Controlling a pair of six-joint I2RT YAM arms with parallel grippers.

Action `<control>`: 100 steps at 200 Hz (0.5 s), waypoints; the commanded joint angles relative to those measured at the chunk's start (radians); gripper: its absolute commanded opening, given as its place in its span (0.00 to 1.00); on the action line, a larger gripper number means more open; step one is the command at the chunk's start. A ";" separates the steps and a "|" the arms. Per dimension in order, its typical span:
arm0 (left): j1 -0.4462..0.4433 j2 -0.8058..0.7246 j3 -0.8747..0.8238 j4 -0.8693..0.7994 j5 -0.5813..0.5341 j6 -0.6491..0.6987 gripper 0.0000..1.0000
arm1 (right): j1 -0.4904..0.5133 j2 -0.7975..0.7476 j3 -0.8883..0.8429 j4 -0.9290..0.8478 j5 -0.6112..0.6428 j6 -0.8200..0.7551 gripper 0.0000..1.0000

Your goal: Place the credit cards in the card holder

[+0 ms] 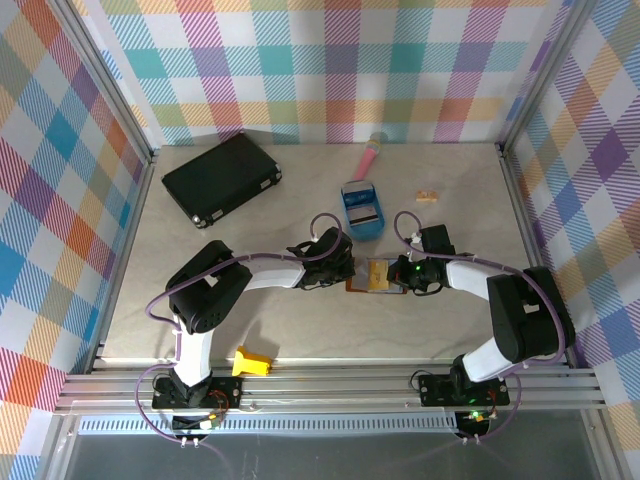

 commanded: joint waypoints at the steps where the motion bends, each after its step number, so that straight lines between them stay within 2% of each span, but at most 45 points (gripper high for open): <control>1: -0.015 0.053 -0.019 -0.119 -0.006 -0.005 0.00 | 0.017 -0.033 0.010 -0.060 -0.043 -0.014 0.11; 38: -0.016 0.034 -0.047 -0.104 -0.004 -0.008 0.00 | 0.019 -0.145 0.058 -0.159 0.041 0.002 0.29; 69: -0.019 0.023 -0.100 -0.005 0.035 -0.023 0.00 | 0.028 -0.225 0.093 -0.234 0.096 0.012 0.32; 100: -0.023 0.017 -0.125 0.026 0.044 -0.038 0.00 | 0.059 -0.246 0.143 -0.365 0.244 0.072 0.35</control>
